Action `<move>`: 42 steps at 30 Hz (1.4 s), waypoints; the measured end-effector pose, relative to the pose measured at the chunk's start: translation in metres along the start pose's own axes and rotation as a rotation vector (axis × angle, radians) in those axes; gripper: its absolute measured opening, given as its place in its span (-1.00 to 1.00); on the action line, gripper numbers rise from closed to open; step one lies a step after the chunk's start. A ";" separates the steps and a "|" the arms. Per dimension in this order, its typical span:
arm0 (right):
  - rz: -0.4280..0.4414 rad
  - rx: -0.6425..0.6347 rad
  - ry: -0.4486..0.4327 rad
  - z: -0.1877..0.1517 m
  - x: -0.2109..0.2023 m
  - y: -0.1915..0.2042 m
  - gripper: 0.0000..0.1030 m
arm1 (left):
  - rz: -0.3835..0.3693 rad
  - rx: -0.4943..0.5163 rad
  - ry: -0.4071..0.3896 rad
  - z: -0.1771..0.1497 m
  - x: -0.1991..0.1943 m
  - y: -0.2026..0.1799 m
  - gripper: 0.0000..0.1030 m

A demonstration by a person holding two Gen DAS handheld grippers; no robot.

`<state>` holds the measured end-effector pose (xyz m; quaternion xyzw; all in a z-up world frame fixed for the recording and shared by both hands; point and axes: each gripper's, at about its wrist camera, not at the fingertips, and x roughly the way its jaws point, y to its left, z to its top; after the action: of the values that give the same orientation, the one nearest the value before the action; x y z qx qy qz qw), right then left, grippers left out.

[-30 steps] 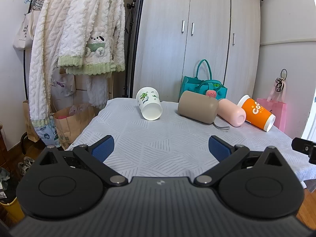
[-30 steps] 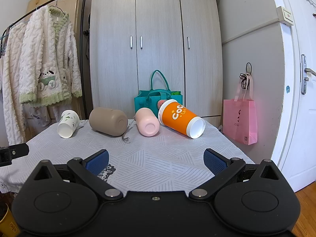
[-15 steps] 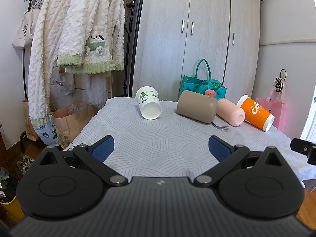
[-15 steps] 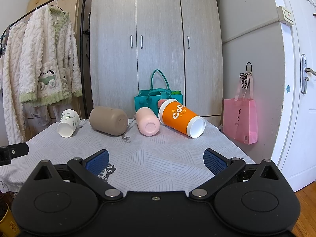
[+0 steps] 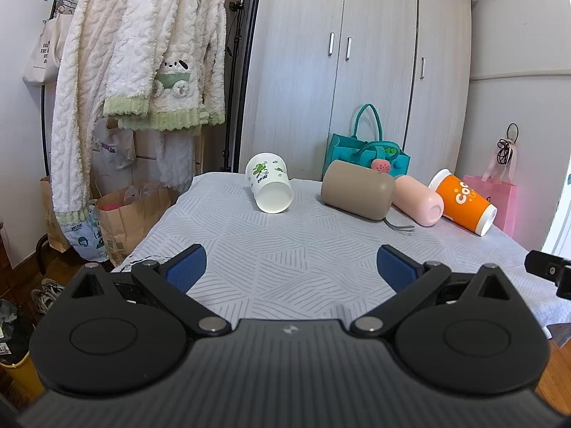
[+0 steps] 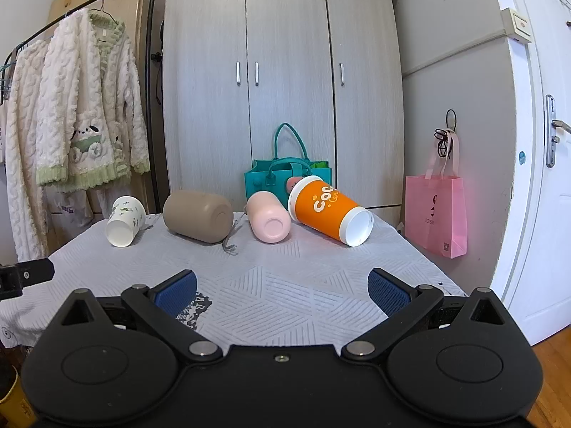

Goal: Flip cup upright
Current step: 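Move the right tool toward the pink bottle lying on its side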

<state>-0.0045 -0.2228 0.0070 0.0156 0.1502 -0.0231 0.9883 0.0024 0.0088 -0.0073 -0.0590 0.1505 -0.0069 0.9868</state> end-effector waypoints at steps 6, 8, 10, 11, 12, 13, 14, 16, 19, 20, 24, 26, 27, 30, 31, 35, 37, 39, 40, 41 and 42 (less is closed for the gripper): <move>0.010 0.003 0.006 0.000 0.000 0.000 1.00 | -0.010 -0.017 0.017 0.003 0.002 0.001 1.00; 0.026 0.005 0.017 0.002 0.001 0.000 1.00 | -0.011 -0.029 0.034 0.009 0.004 0.001 1.00; 0.076 0.007 0.041 0.009 0.003 -0.003 1.00 | -0.012 -0.037 0.054 0.017 0.007 0.001 1.00; 0.112 0.005 0.055 0.015 0.004 -0.005 1.00 | -0.015 -0.037 0.068 0.024 0.009 0.001 1.00; 0.147 0.002 0.066 0.023 0.006 -0.007 1.00 | -0.016 -0.036 0.080 0.029 0.010 0.001 1.00; 0.176 -0.004 0.073 0.029 0.007 -0.009 1.00 | -0.018 -0.030 0.098 0.037 0.012 -0.001 1.00; 0.209 -0.011 0.080 0.039 0.009 -0.012 1.00 | -0.024 -0.025 0.111 0.043 0.014 -0.002 1.00; 0.264 -0.025 0.102 0.057 0.015 -0.018 1.00 | -0.057 -0.030 0.139 0.058 0.021 -0.003 1.00; 0.337 -0.058 0.140 0.082 0.029 -0.022 1.00 | -0.138 -0.063 0.191 0.077 0.035 -0.003 1.00; 0.355 -0.072 0.153 0.089 0.035 -0.023 1.00 | -0.154 -0.072 0.204 0.082 0.042 -0.004 1.00; 0.364 -0.158 0.218 0.106 0.069 -0.022 0.98 | -0.188 -0.108 0.252 0.098 0.070 -0.012 1.00; 0.361 -0.189 0.252 0.110 0.088 -0.020 0.88 | -0.208 -0.141 0.288 0.104 0.087 -0.017 1.00; 0.373 -0.197 0.273 0.110 0.097 -0.019 0.83 | -0.225 -0.162 0.305 0.107 0.096 -0.018 1.00; 0.412 -0.211 0.334 0.111 0.125 -0.017 0.70 | -0.267 -0.212 0.352 0.113 0.123 -0.029 1.00; 0.411 -0.216 0.347 0.110 0.134 -0.017 0.64 | -0.279 -0.218 0.367 0.114 0.131 -0.034 1.00; 0.412 -0.235 0.384 0.112 0.167 -0.017 0.61 | -0.314 -0.236 0.430 0.113 0.163 -0.056 0.98; 0.418 -0.233 0.398 0.113 0.181 -0.019 0.61 | -0.330 -0.261 0.455 0.111 0.177 -0.063 0.95; 0.430 -0.232 0.410 0.113 0.193 -0.021 0.61 | -0.313 -0.273 0.435 0.106 0.188 -0.070 0.95; 0.436 -0.232 0.417 0.112 0.199 -0.021 0.61 | -0.293 -0.279 0.436 0.102 0.192 -0.074 0.95; 0.441 -0.235 0.425 0.111 0.205 -0.021 0.61 | -0.289 -0.285 0.445 0.100 0.198 -0.075 0.94; 0.443 -0.241 0.425 0.111 0.209 -0.019 0.61 | -0.303 -0.297 0.453 0.097 0.203 -0.077 0.94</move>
<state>0.2267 -0.2543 0.0498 -0.0649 0.3479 0.2140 0.9105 0.2254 -0.0629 0.0341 -0.2215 0.3556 -0.1450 0.8964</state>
